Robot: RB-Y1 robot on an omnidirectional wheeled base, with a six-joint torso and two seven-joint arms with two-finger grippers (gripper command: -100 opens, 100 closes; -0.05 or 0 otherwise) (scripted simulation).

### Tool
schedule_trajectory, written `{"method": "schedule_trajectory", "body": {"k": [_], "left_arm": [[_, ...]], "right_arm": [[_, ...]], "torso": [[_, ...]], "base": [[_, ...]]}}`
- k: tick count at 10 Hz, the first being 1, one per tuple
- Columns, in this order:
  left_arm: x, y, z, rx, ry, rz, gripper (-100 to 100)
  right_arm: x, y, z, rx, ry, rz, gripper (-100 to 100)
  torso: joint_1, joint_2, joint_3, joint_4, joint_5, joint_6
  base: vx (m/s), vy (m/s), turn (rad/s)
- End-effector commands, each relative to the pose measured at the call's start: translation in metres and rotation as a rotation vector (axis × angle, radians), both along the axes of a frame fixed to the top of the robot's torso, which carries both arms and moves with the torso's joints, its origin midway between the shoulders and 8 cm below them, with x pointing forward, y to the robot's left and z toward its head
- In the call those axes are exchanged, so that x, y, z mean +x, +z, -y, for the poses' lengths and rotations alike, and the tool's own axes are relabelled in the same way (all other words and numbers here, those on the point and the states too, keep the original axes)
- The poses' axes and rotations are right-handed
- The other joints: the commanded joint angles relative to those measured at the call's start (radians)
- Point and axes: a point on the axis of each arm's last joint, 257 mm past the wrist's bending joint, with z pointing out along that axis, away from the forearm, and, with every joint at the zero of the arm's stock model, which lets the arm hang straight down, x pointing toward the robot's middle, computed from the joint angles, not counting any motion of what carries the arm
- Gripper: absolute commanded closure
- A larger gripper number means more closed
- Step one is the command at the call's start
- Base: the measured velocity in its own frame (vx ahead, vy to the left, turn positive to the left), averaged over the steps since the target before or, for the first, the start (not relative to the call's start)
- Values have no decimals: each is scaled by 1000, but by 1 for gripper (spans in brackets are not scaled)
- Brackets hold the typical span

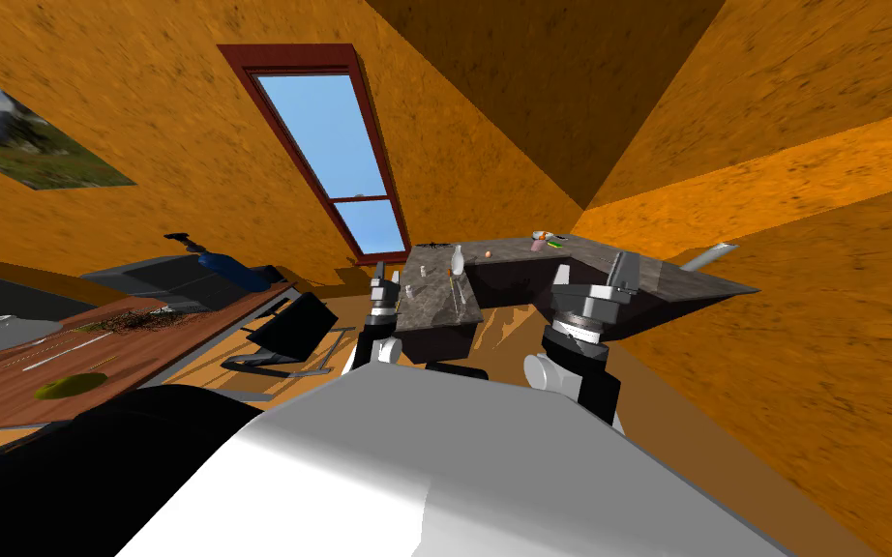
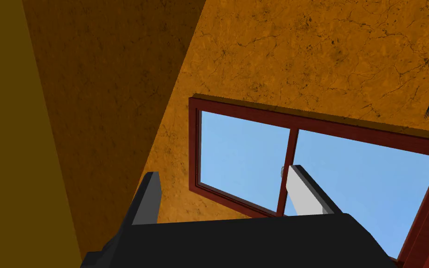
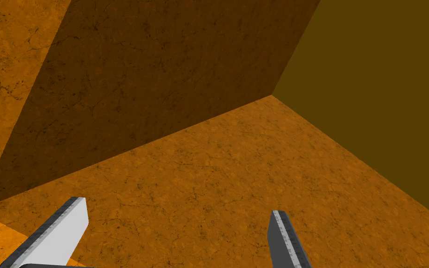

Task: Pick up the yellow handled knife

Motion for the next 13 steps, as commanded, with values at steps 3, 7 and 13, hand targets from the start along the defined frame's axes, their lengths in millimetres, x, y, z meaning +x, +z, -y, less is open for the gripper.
{"method": "schedule_trajectory", "body": {"k": [3,7,13], "left_arm": [[18,-17,3,51,-42,-81,-100],[38,-35,2,74,-72,-171,-100],[67,-59,-1,101,-116,-306,-100]], "right_arm": [[0,0,0,0,0,0,0],[0,0,0,0,0,0,0],[0,0,0,0,0,0,0]], "torso": [[0,3,1,1,0,0],[0,3,2,1,0,0],[0,4,2,1,0,0]], "base": [[-43,-5,-84],[-51,-2,-81],[-55,-12,-97]]}}
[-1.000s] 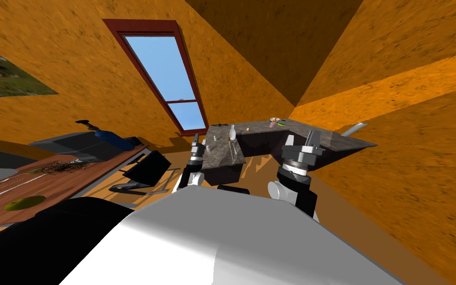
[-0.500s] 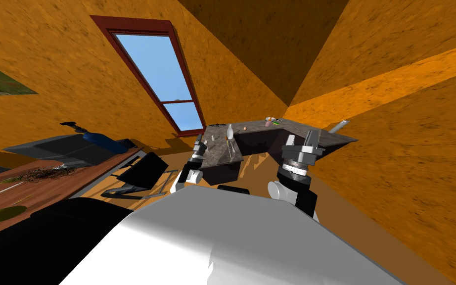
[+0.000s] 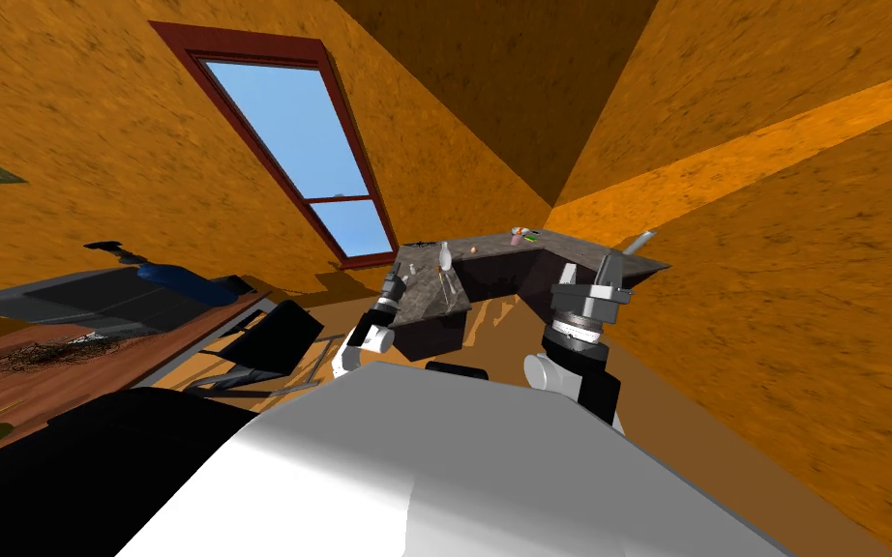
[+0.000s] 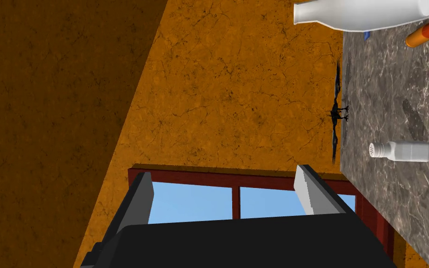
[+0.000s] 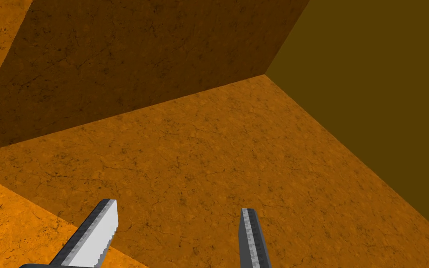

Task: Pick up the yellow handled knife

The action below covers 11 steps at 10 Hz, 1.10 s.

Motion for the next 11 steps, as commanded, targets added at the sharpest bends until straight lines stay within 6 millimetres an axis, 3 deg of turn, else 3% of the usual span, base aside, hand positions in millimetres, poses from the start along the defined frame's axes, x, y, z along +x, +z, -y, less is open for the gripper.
{"method": "schedule_trajectory", "body": {"k": [1,11], "left_arm": [[4,-7,0,5,-5,-33,-100],[39,-49,-6,65,-55,-259,-100]], "right_arm": [[0,0,0,0,0,0,0],[0,0,0,0,0,0,0]], "torso": [[0,0,0,0,0,0],[0,-1,-1,0,0,0]], "base": [[-38,-10,-54],[-39,-13,-89]]}}
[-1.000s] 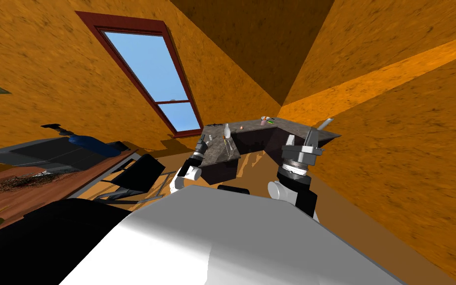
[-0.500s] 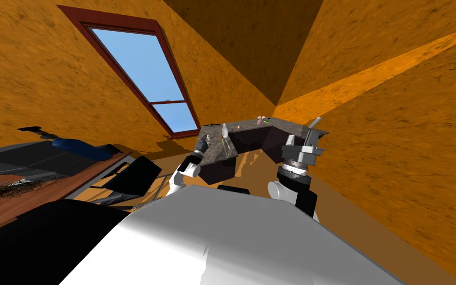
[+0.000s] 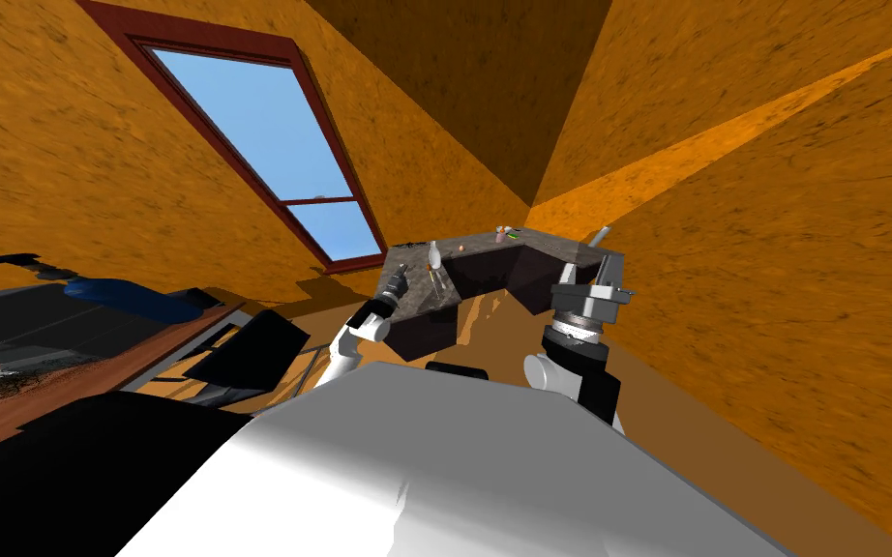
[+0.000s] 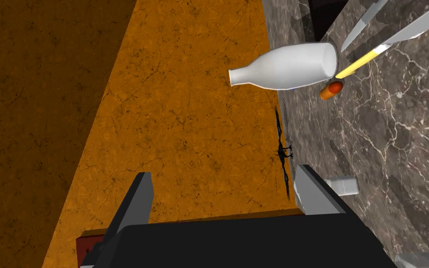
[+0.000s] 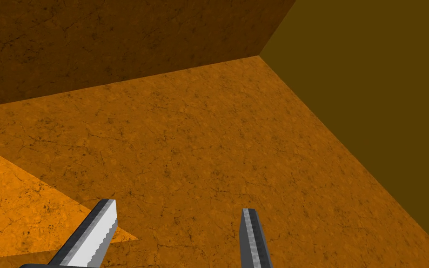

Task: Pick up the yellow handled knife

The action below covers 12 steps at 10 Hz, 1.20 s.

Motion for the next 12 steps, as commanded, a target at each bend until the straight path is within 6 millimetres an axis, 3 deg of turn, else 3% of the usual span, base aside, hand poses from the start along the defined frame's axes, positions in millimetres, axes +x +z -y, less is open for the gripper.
{"method": "schedule_trajectory", "body": {"k": [1,12], "left_arm": [[7,-8,-2,20,-10,-44,-100],[26,-71,-26,147,-32,-332,-100]], "right_arm": [[0,0,0,0,0,0,0],[0,0,0,0,0,0,0]], "torso": [[0,0,0,0,0,0],[0,-2,-1,0,0,0]], "base": [[-31,-14,-107],[-14,-14,-98]]}}
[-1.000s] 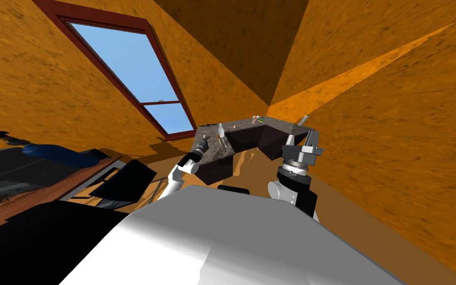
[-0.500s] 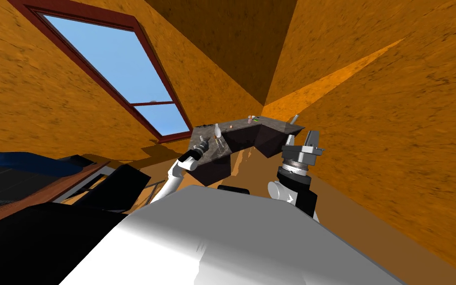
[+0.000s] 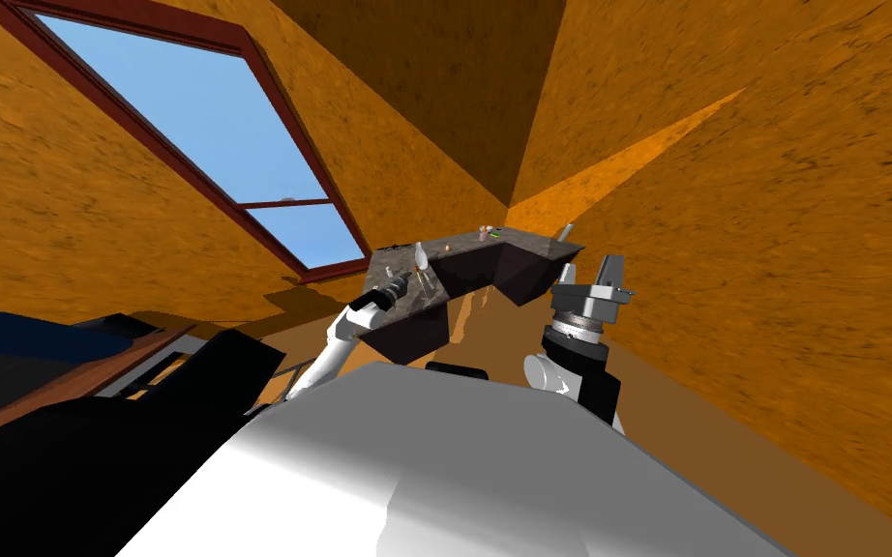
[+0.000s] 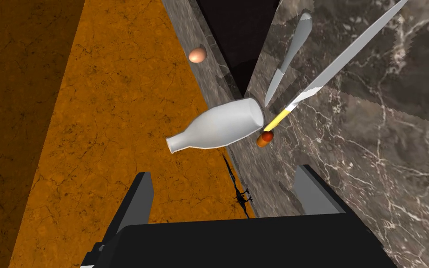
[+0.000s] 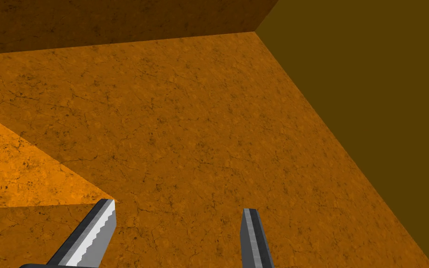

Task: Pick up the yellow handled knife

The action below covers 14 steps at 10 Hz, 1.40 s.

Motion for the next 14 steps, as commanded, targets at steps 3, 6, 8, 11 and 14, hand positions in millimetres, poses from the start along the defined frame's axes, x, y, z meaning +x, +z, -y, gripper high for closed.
{"method": "schedule_trajectory", "body": {"k": [3,6,8,11,14], "left_arm": [[1,-24,-12,49,0,-107,-100],[1,-47,-31,110,3,-213,-100],[-1,-60,-42,143,6,-275,-100],[-8,-79,-55,179,12,-363,-100],[-14,-98,-80,236,22,-466,-100]], "right_arm": [[0,0,0,0,0,0,0],[0,0,0,0,0,0,0],[0,0,0,0,0,0,0],[0,0,0,0,0,0,0],[0,0,0,0,0,0,0]], "torso": [[0,0,0,0,0,0],[0,-1,-1,0,0,-1],[1,-1,-1,0,0,-1],[1,-2,-1,-1,0,0],[1,-2,-1,-1,0,-1]], "base": [[8,-7,-115],[19,-6,-127],[27,-3,-125],[33,2,-114],[37,6,-142]]}}
